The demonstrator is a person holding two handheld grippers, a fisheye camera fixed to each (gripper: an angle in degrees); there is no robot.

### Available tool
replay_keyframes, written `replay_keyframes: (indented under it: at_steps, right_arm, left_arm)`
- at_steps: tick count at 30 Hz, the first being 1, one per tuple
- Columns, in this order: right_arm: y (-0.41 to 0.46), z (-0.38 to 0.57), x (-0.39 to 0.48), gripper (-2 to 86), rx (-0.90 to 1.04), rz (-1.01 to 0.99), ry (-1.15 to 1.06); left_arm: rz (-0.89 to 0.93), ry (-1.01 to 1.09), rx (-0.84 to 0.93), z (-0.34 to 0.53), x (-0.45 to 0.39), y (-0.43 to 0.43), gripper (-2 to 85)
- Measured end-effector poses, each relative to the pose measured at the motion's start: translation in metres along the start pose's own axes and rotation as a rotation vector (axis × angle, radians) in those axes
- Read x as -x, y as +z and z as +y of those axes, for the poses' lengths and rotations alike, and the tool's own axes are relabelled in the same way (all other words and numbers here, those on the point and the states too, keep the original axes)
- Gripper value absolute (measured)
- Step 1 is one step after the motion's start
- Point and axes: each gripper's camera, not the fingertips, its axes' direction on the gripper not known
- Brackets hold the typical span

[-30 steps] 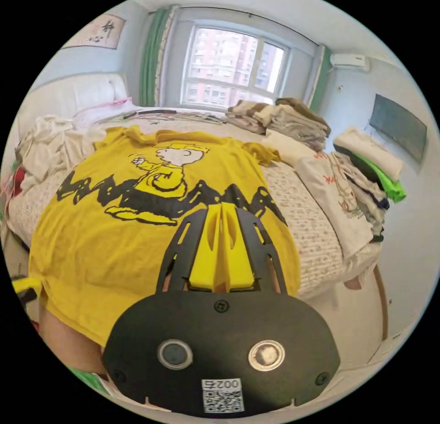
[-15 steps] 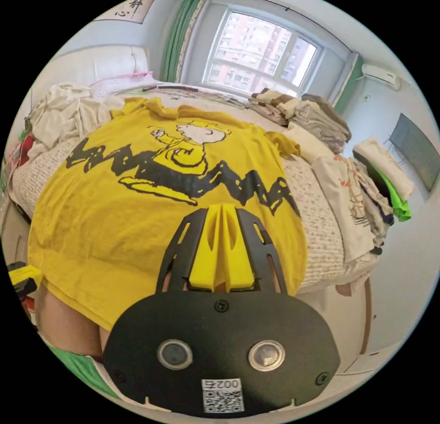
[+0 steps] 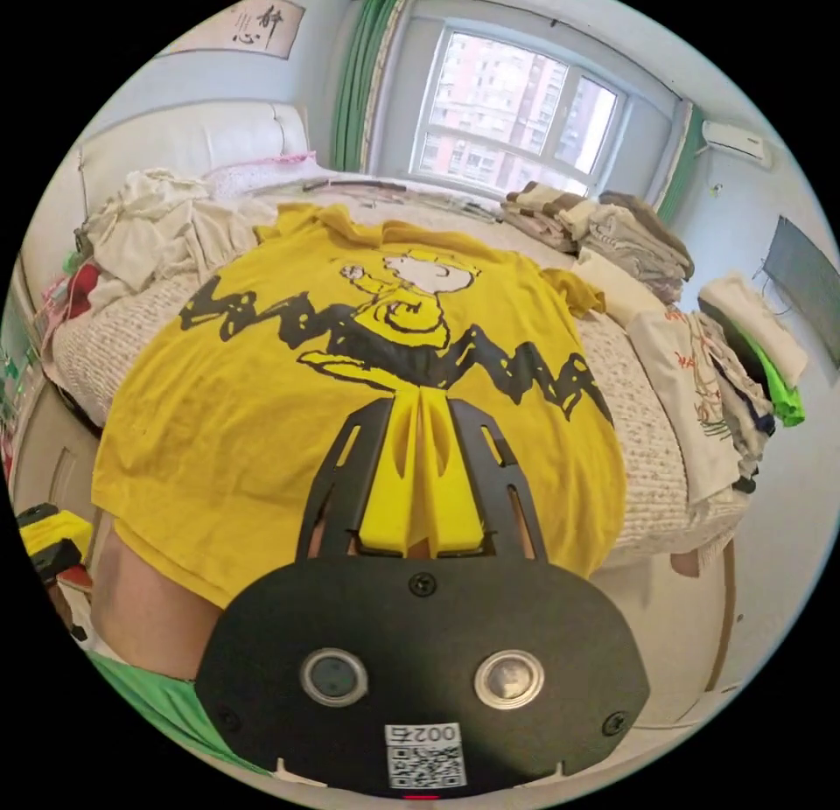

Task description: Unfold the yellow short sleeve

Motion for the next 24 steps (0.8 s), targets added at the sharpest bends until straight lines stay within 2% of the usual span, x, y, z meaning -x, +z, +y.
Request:
replay_keyframes:
  at_steps: [7, 13, 14, 17, 21, 24]
  right_arm:
    - [-0.070, 0.066, 0.049, -0.9, -0.197, 0.110, -0.179]
    - [-0.100, 0.032, 0.020, 0.3, -0.288, 0.131, -0.044]
    - [-0.099, 0.029, 0.018, 0.4, -0.279, 0.120, -0.039]
    - [-0.076, 0.014, 0.019, -0.6, -0.078, 0.030, -0.091]
    - [-0.099, 0.022, 0.012, -0.8, -0.220, -0.011, -0.031]
    - [-0.093, 0.015, 0.013, -0.7, -0.137, -0.014, -0.061]
  left_arm:
    - [0.023, 0.016, 0.014, 0.004, -0.010, 0.000, -0.9]
    - [0.015, 0.085, 0.000, 0.005, -0.031, -0.006, -0.9]
    - [0.011, 0.087, -0.001, 0.007, -0.033, -0.008, -0.9]
    - [0.005, 0.076, 0.004, 0.012, -0.033, -0.010, -0.9]
    - [-0.013, 0.056, -0.004, 0.015, -0.030, -0.017, -0.9]
    - [-0.011, 0.041, -0.007, 0.015, -0.027, -0.020, -0.9]
